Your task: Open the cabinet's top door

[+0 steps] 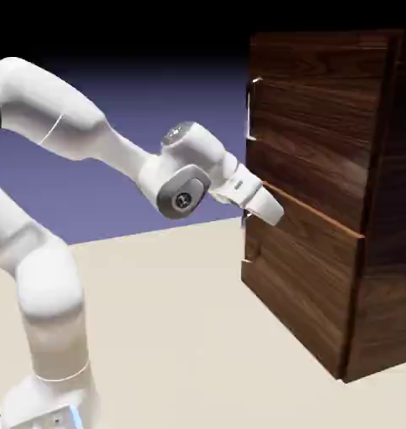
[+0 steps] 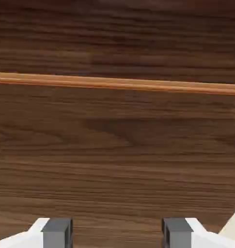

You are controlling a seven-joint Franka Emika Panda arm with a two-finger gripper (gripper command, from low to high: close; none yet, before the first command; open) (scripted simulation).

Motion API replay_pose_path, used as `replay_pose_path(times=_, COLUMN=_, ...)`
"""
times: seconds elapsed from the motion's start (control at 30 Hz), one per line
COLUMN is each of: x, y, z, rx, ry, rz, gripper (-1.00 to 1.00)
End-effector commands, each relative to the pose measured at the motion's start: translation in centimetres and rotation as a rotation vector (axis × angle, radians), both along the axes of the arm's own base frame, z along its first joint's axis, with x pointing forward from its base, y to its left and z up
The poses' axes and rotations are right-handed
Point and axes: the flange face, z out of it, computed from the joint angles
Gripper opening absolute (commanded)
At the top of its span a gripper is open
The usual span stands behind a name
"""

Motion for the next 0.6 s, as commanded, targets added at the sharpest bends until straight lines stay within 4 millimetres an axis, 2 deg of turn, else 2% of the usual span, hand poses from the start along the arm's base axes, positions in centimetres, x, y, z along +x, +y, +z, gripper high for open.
replay_pose_path(times=0.0, x=0.1, y=0.1, z=1.2, rx=0.053, ry=-0.030, rz=-0.048, gripper=0.00)
replay_pose_path(times=0.3, x=-0.7, y=2.0, z=10.6, rx=0.572, ry=-0.285, rz=-0.399, gripper=0.00)
replay_pose_path(times=0.57, x=-2.1, y=6.0, z=16.3, rx=1.078, ry=-0.451, rz=-0.590, gripper=0.00)
